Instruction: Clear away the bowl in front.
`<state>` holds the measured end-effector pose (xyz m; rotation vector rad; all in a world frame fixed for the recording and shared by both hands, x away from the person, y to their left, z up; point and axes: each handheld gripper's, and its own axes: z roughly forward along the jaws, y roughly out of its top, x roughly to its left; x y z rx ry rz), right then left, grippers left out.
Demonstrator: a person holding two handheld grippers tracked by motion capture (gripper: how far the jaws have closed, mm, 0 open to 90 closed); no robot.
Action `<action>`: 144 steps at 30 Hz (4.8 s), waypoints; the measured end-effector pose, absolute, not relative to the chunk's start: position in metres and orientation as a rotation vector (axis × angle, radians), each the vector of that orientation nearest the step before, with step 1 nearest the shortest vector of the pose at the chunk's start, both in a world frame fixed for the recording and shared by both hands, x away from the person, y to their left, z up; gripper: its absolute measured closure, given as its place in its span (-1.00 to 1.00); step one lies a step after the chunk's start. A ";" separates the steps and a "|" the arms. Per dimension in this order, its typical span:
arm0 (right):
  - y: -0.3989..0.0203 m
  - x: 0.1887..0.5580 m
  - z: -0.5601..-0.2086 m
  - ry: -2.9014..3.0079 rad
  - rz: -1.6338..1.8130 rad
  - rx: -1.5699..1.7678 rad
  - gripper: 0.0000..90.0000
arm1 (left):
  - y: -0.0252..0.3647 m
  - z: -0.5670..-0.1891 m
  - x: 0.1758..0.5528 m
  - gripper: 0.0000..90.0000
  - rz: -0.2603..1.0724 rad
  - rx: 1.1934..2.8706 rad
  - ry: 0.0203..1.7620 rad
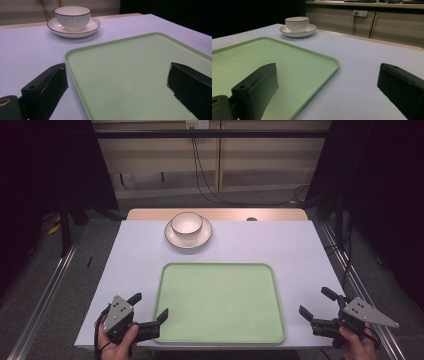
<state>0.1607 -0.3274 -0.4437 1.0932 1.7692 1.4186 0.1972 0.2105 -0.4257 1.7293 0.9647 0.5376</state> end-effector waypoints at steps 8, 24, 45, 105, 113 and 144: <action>-0.327 0.160 -0.444 1.789 1.409 1.069 -0.94 | 0.212 -0.424 0.195 -0.93 0.552 1.738 0.956; -0.324 0.160 -0.445 1.827 1.421 1.047 -0.92 | 0.203 -0.422 0.202 -0.91 0.490 1.800 0.893; -0.324 0.160 -0.445 1.830 1.425 1.047 -0.92 | 0.191 -0.410 0.246 -0.83 0.463 1.759 0.906; -0.323 0.160 -0.445 1.838 1.458 1.023 -0.92 | 0.173 -0.369 0.389 -0.90 0.469 1.836 0.889; -0.323 0.161 -0.445 1.829 1.462 1.030 -0.92 | 0.168 -0.370 0.417 -0.92 0.468 1.861 0.938; -0.324 0.159 -0.444 1.836 1.478 1.015 -0.92 | 0.165 -0.374 0.486 -0.76 0.475 1.924 1.089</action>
